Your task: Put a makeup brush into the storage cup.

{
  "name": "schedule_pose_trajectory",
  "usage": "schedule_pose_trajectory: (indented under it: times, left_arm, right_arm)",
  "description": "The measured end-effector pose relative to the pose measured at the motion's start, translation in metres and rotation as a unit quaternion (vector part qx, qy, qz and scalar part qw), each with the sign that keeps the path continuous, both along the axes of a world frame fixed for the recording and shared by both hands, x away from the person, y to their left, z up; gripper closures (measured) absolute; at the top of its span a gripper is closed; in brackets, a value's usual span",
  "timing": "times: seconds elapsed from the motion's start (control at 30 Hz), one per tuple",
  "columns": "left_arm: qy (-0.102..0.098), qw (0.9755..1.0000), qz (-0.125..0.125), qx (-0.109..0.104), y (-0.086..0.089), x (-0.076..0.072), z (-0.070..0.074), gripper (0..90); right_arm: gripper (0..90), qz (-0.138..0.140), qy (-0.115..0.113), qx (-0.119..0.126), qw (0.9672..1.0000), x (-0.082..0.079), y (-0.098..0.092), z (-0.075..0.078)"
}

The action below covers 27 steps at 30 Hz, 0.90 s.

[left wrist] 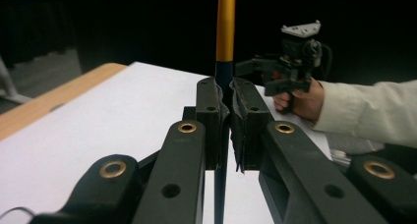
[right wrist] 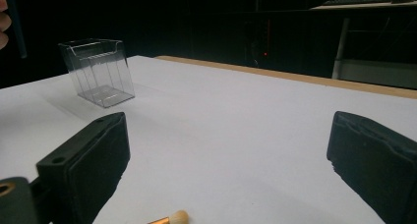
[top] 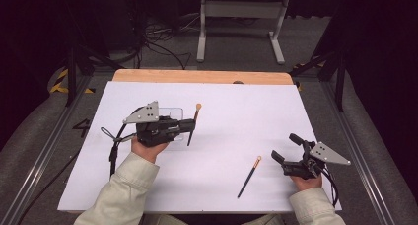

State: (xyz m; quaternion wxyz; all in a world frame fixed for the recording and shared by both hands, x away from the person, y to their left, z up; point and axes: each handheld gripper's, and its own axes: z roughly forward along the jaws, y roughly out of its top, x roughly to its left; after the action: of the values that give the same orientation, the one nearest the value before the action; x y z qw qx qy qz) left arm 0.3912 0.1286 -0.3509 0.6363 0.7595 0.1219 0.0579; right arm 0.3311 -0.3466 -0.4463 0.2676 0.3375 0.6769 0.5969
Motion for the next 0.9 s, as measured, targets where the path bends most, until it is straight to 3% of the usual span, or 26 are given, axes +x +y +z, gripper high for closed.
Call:
schedule_pose_trajectory:
  times: [0.33, 0.67, 0.9]
  left_arm:
    - [-0.038, 0.9975, 0.028, -0.053, 0.009, 0.004, 0.006, 83.0]
    - [-0.046, 0.9948, 0.068, -0.06, 0.02, 0.009, 0.006, 82.9]
    - [-0.055, 0.9911, 0.104, -0.062, 0.032, 0.013, 0.004, 82.9]
  right_arm:
    - [2.8, 0.0, 0.0, -0.001, 1.0, 0.0, 0.0, 0.0]
    - [2.8, 0.001, 0.0, -0.001, 1.0, 0.0, 0.0, 0.0]
    - [2.8, 0.001, 0.0, -0.001, 1.0, 0.0, 0.0, 0.0]
